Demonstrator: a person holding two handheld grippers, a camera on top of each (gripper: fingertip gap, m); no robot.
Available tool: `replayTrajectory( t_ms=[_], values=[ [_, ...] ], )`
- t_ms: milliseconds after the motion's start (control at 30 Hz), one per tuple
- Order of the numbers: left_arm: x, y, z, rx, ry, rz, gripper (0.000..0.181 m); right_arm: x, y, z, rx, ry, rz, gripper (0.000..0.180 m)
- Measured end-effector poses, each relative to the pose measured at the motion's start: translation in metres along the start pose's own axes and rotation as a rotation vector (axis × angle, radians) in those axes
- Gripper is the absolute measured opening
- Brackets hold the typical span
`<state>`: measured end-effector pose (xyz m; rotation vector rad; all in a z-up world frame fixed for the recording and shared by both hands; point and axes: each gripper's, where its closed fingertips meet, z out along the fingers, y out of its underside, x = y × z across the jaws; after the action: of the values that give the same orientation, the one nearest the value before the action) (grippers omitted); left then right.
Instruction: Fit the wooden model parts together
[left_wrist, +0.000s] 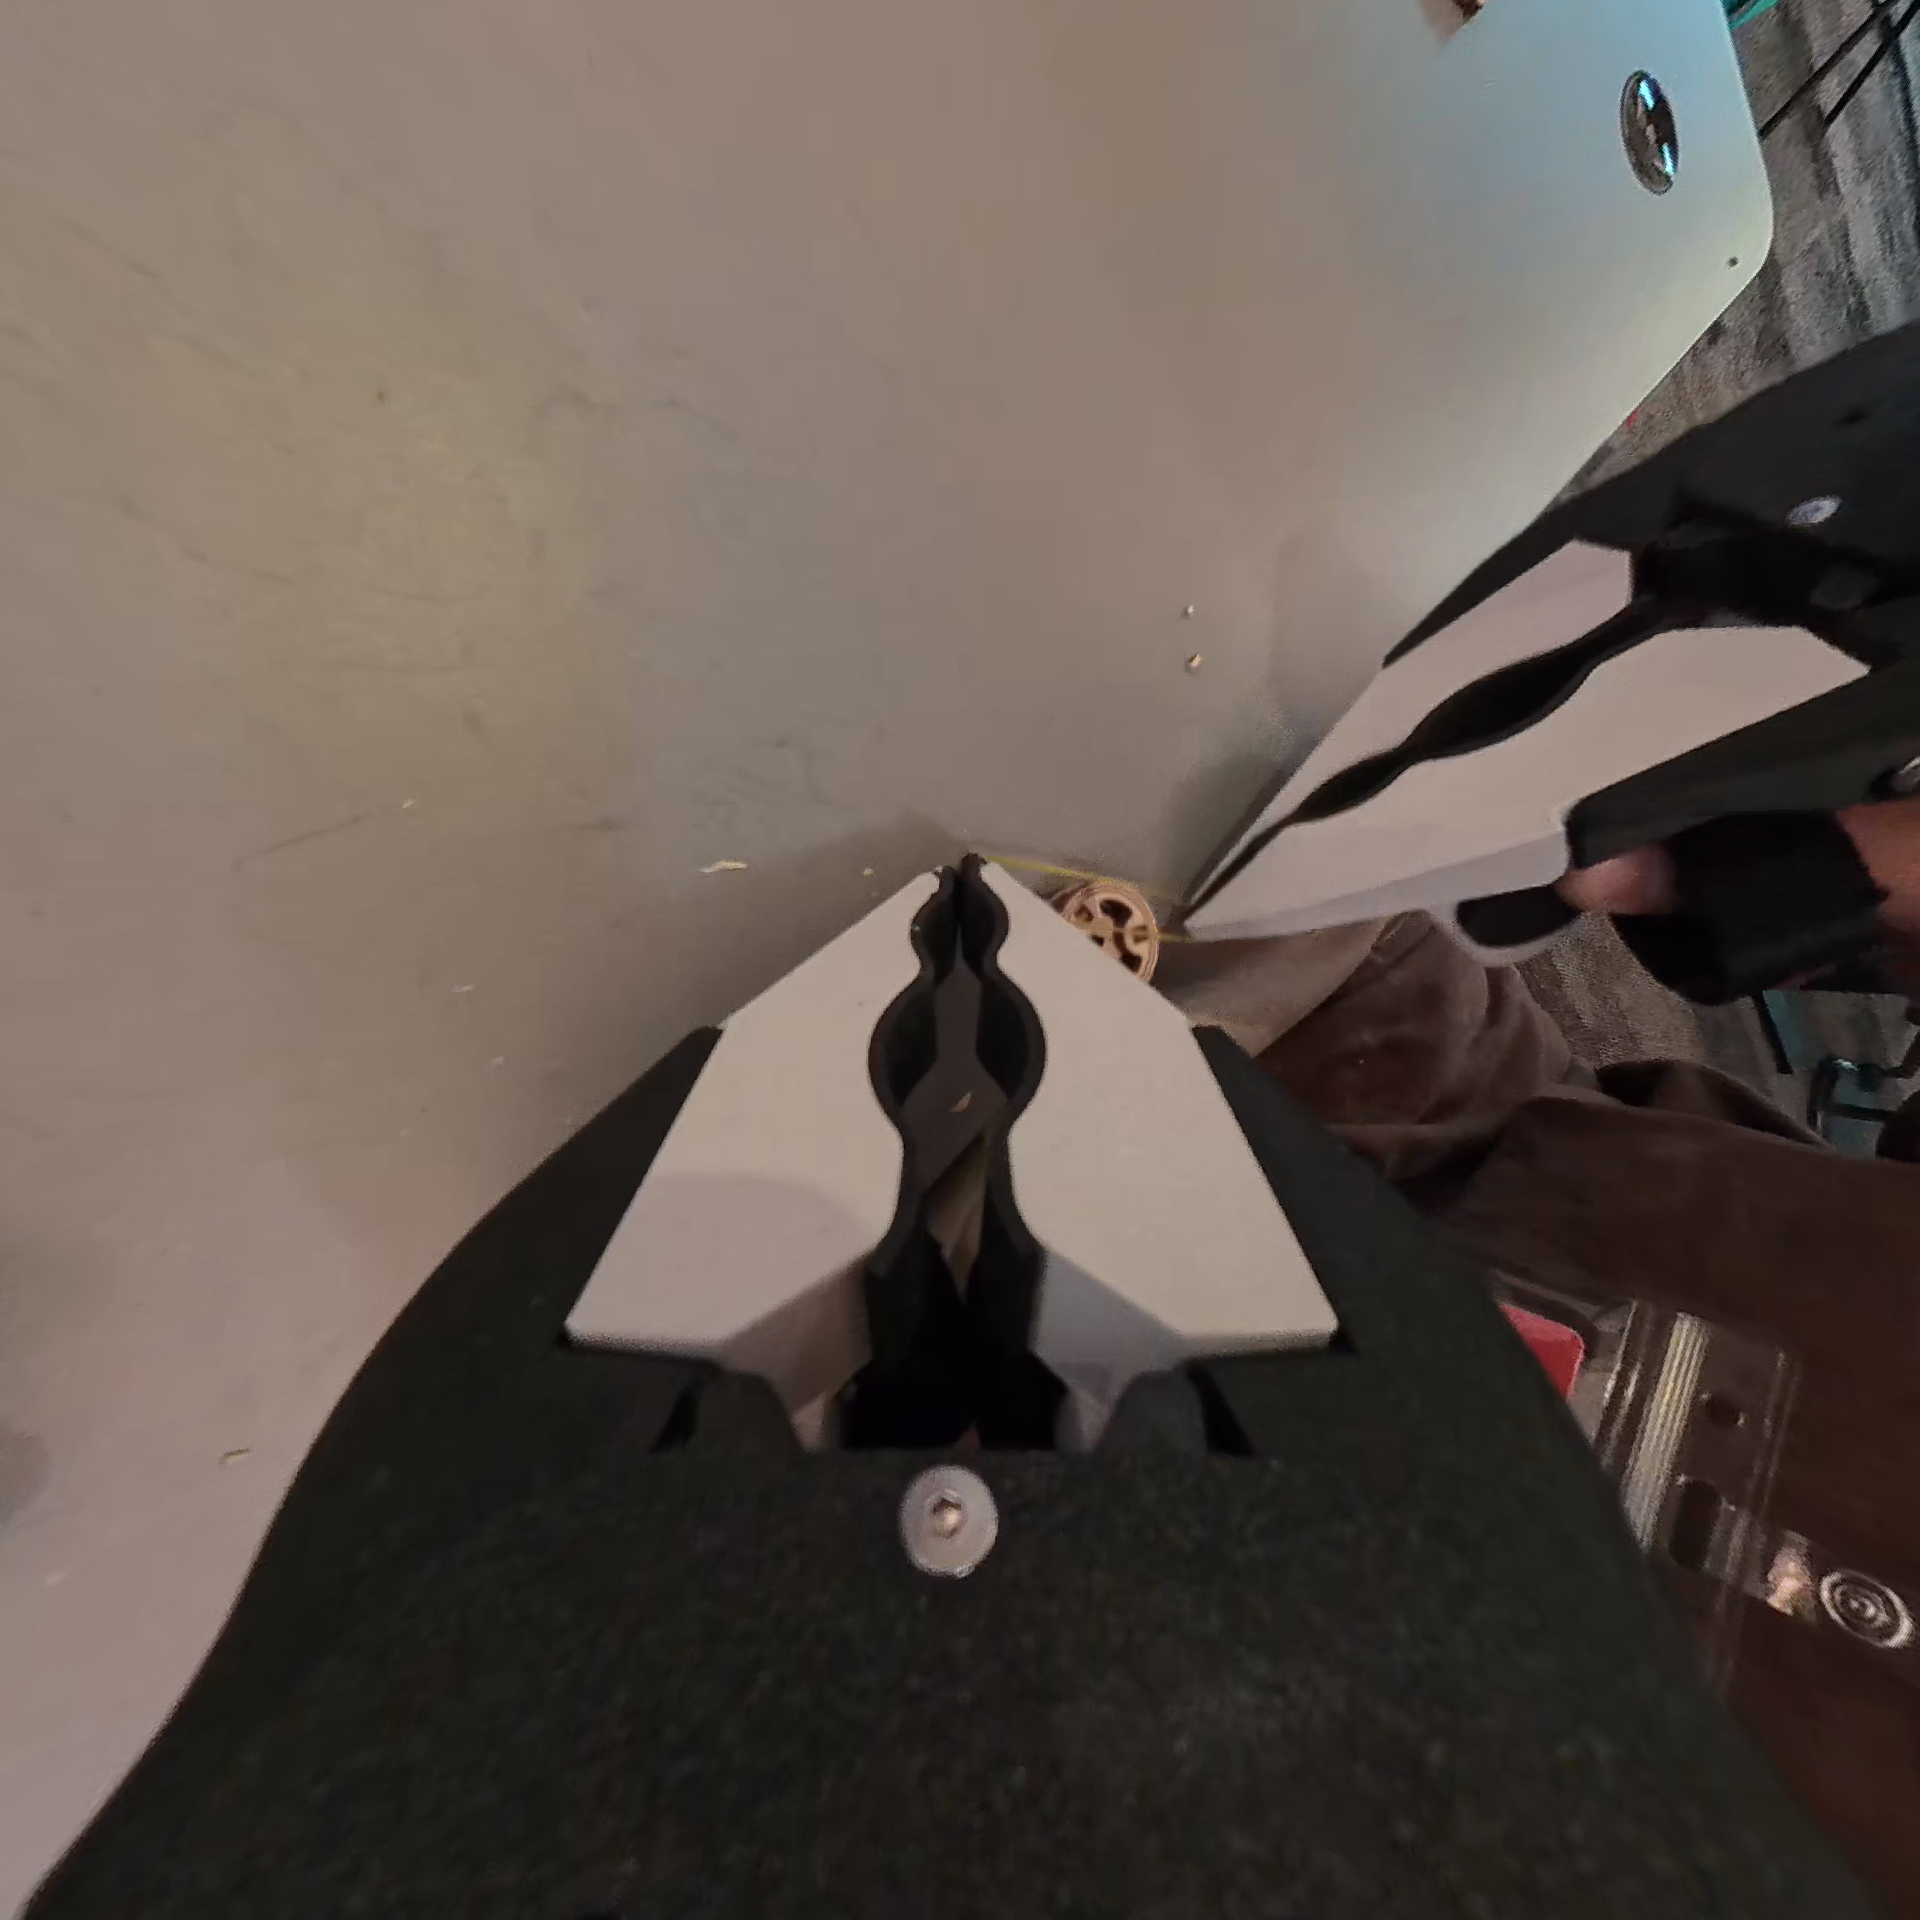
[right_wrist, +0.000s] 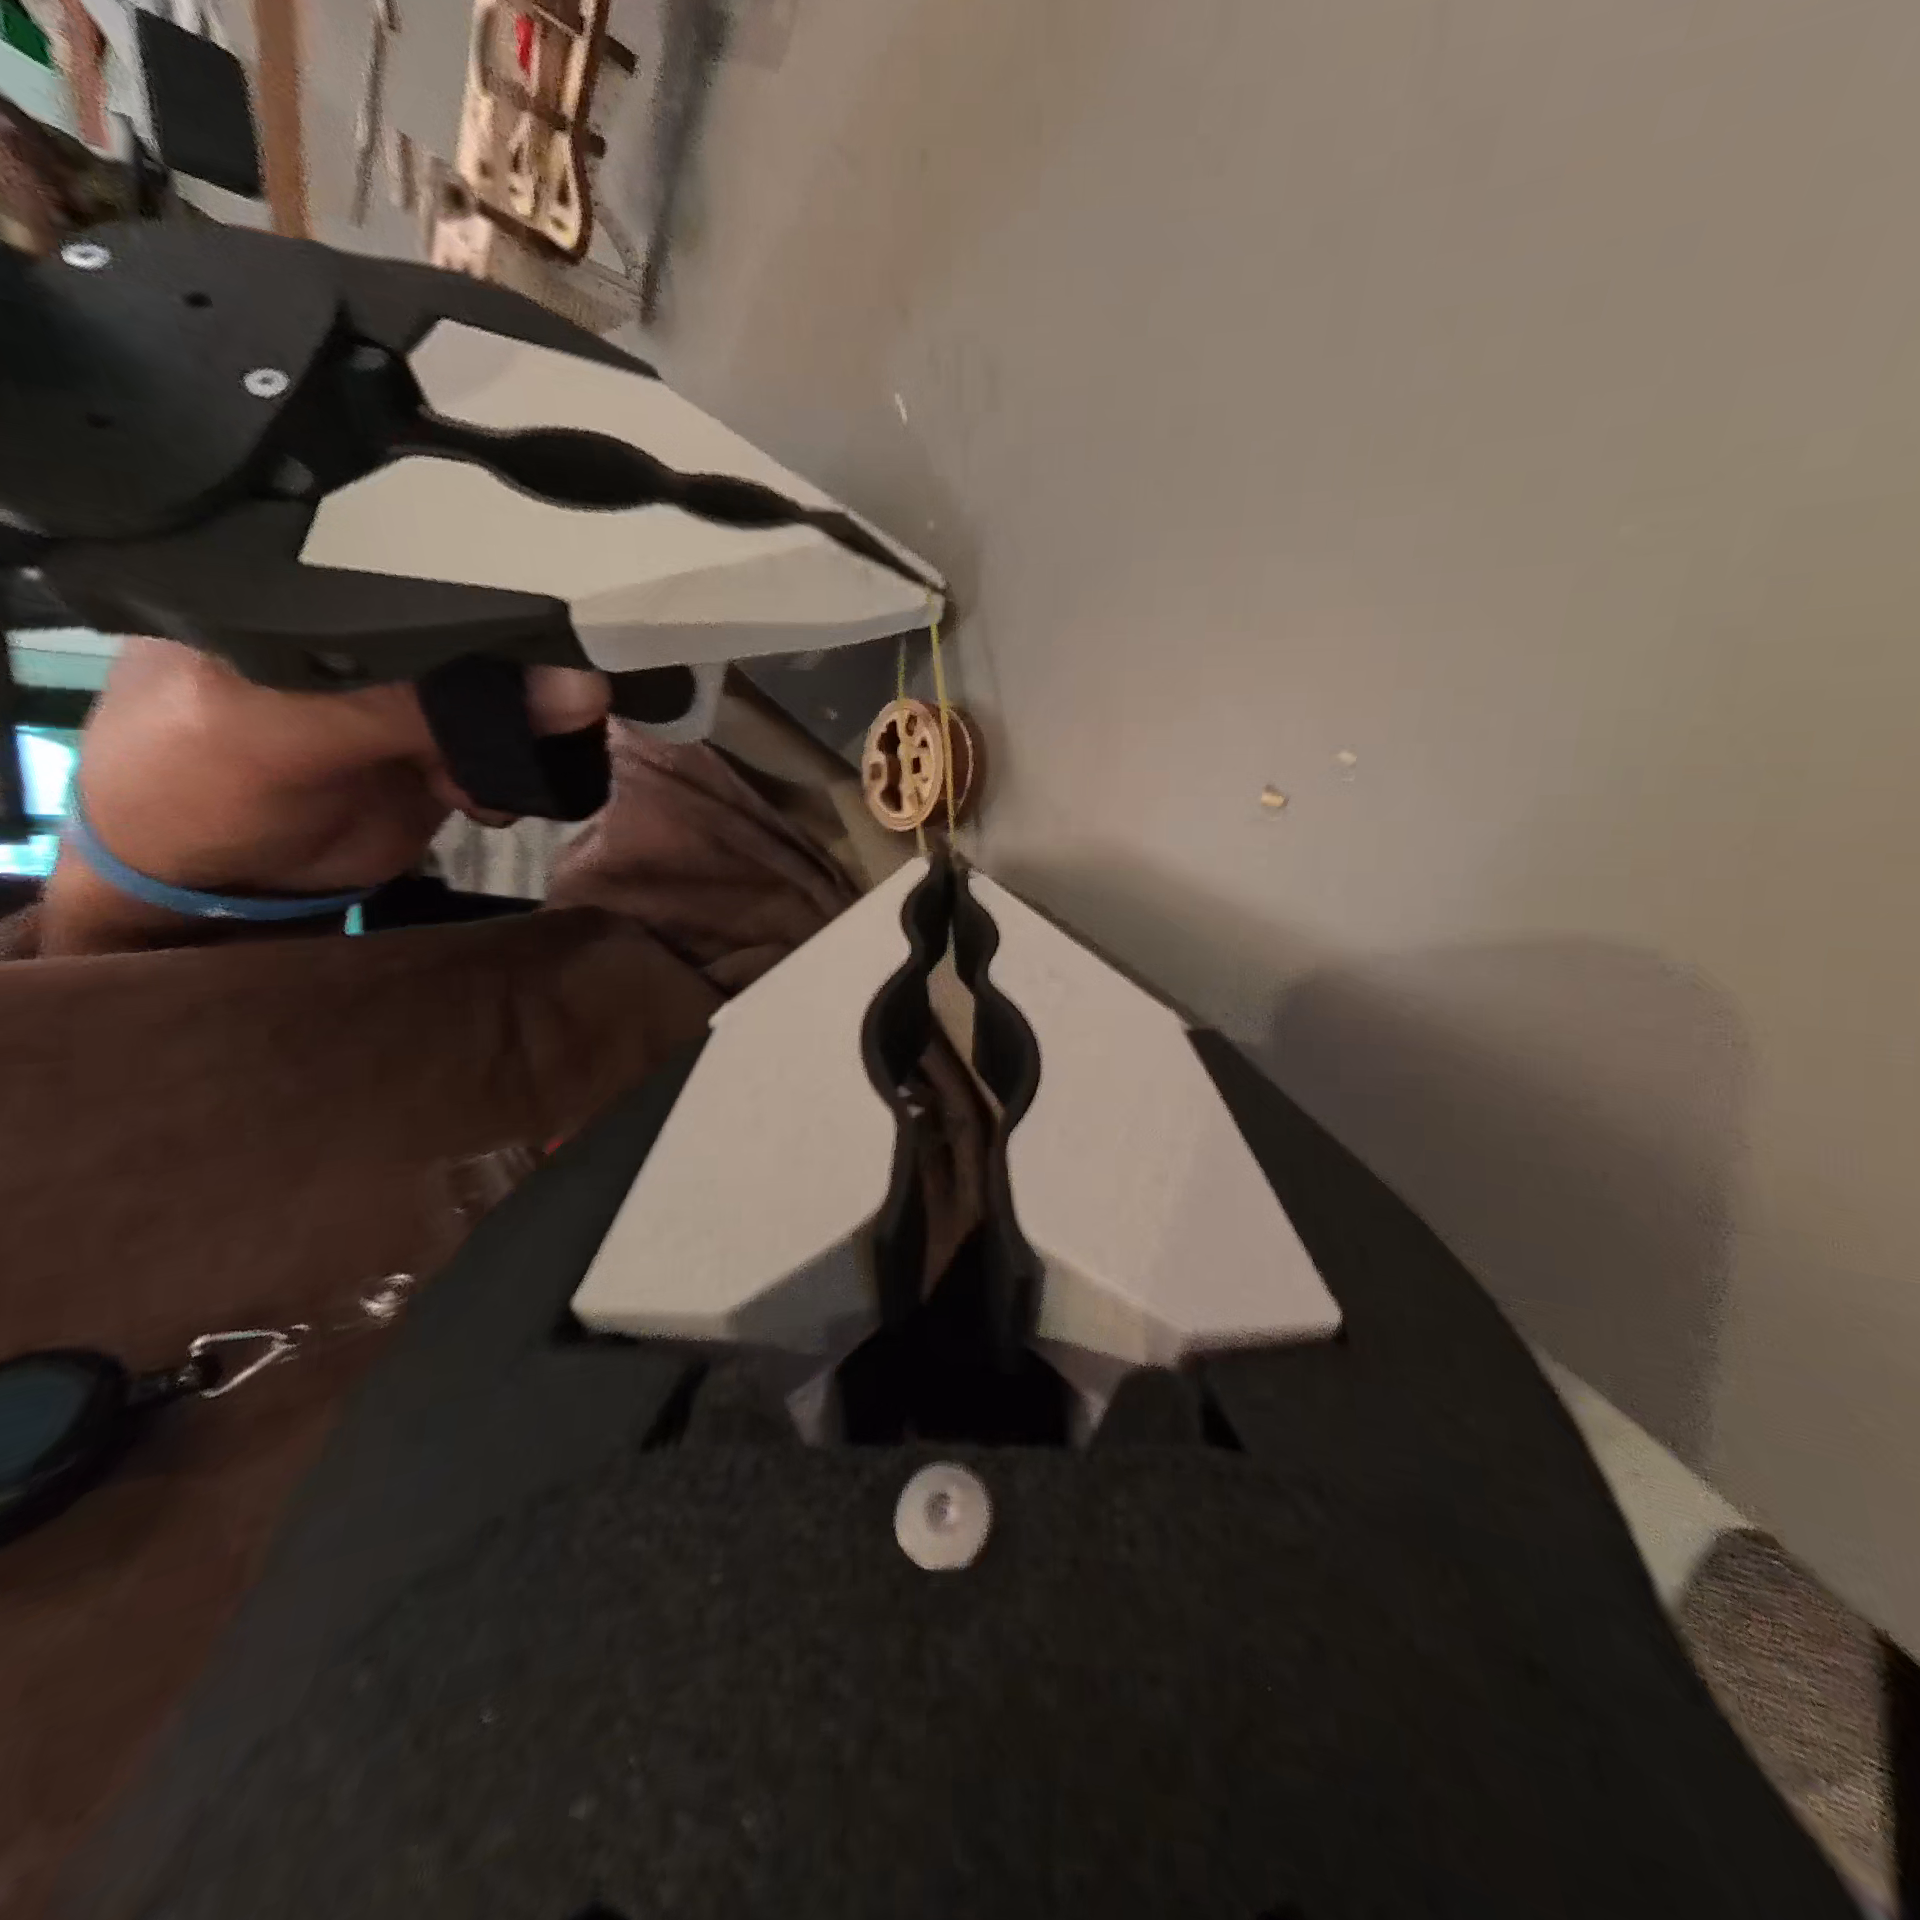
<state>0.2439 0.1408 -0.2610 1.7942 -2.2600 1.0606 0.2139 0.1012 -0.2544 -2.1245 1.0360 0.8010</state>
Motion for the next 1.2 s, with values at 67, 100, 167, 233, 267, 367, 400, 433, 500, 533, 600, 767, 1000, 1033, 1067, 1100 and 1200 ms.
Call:
replayTrajectory(
  t_ms=[67, 100, 167, 233, 267, 367, 400, 433, 500, 533, 600, 767, 1000, 1033, 1067, 1100, 1200],
  values=[
    [0.000, 0.000, 0.000, 0.000, 0.002, -0.001, 0.000, -0.004, 0.003, 0.004, 0.017, -0.039, 0.029, 0.000],
    [0.000, 0.000, 0.000, -0.001, 0.003, 0.002, 0.000, -0.005, 0.004, 0.006, 0.022, -0.042, 0.031, 0.000],
    [0.000, 0.000, 0.000, -0.001, 0.009, 0.000, 0.000, -0.006, 0.002, 0.011, 0.052, -0.051, 0.038, 0.000],
    [0.000, 0.000, 0.000, 0.000, 0.015, -0.001, 0.000, -0.005, 0.000, 0.017, 0.076, -0.055, 0.032, 0.000],
    [0.000, 0.000, 0.000, 0.000, 0.016, -0.002, 0.000, -0.007, -0.002, 0.019, 0.093, -0.073, 0.045, 0.000],
    [0.000, 0.000, 0.000, 0.010, 0.024, -0.007, 0.000, -0.010, -0.008, 0.022, 0.168, -0.096, 0.056, 0.000],
    [0.000, 0.000, 0.000, 0.014, 0.028, -0.013, 0.000, -0.010, -0.009, 0.023, 0.184, -0.102, 0.063, 0.000],
    [0.000, 0.000, 0.000, 0.017, 0.033, -0.019, 0.000, -0.010, -0.010, 0.023, 0.192, -0.110, 0.070, 0.000],
    [0.001, 0.001, -0.001, 0.016, 0.045, -0.029, 0.000, -0.008, -0.013, 0.020, 0.215, -0.107, 0.078, 0.000],
    [0.001, 0.002, -0.001, 0.018, 0.050, -0.036, 0.000, -0.006, -0.014, 0.019, 0.223, -0.095, 0.070, 0.000],
    [0.002, 0.004, -0.002, 0.022, 0.062, -0.049, 0.000, -0.005, -0.015, 0.019, 0.219, -0.076, 0.048, 0.000],
    [0.003, 0.004, -0.003, 0.026, 0.064, -0.047, 0.000, -0.005, -0.022, 0.019, 0.239, 0.006, -0.067, 0.000],
    [0.003, 0.004, -0.003, 0.018, 0.091, -0.057, 0.000, -0.002, -0.022, 0.019, 0.210, 0.088, -0.231, 0.001],
    [0.003, 0.004, -0.003, 0.017, 0.093, -0.057, 0.000, -0.002, -0.023, 0.017, 0.216, 0.092, -0.254, 0.007],
    [0.003, 0.004, -0.003, 0.016, 0.094, -0.055, 0.000, -0.004, -0.024, 0.016, 0.222, 0.093, -0.287, 0.013],
    [0.003, 0.004, -0.003, 0.016, 0.093, -0.055, 0.000, -0.008, -0.025, 0.014, 0.234, 0.088, -0.338, 0.018],
    [0.003, 0.004, -0.003, 0.018, 0.096, -0.059, 0.000, -0.018, -0.022, 0.015, 0.249, 0.108, -0.554, 0.034]
  ],
)
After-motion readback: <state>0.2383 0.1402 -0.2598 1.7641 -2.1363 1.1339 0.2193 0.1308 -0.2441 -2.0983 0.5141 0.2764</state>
